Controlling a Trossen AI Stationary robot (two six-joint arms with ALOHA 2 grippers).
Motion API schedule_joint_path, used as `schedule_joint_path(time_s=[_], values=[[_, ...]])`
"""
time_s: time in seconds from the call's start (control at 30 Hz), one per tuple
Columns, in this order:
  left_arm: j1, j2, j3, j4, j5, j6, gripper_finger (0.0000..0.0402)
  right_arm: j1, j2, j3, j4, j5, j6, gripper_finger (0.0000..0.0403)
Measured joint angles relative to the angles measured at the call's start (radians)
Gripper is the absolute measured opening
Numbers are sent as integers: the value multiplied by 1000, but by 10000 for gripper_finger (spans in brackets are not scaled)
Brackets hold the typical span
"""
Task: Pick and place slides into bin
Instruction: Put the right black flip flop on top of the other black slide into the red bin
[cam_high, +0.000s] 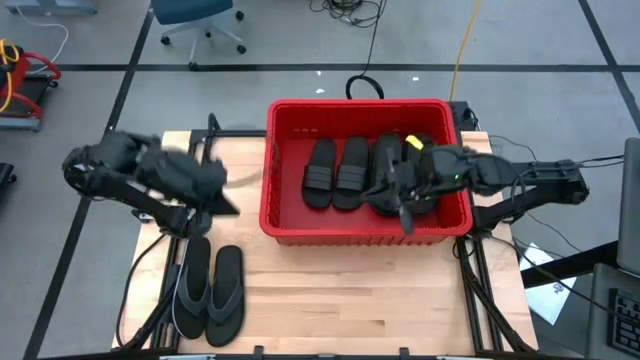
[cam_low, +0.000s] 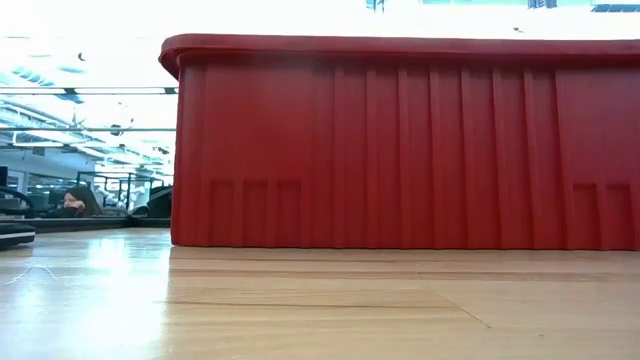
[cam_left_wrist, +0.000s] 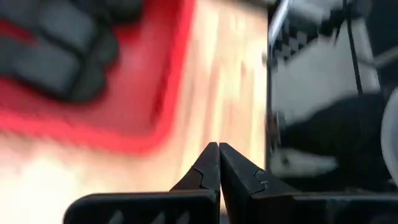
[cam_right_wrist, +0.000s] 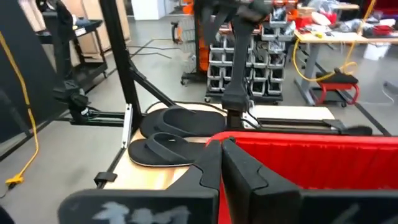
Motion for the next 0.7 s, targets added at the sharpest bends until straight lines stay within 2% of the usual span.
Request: schedule_joint_path(time_s=[0.1,0.2,0.37,0.57,0.7], values=[[-109,-53,-169,18,16,-155,2,40,24,-1,-9,66,37,1],[-205,-94,-335,69,43,-382,2,55,25,-1,-49,80,42,1],[-346,-99,-599,294,82,-756,25,54,10,-1,-97,80,-10,3],[-398,-31,-828,686,66,-977,94,53,-23,-1,-153,78,-105,3],[-382,28,-899,817,143,-1072,159,52,-42,-1,-212,49,-117,5]])
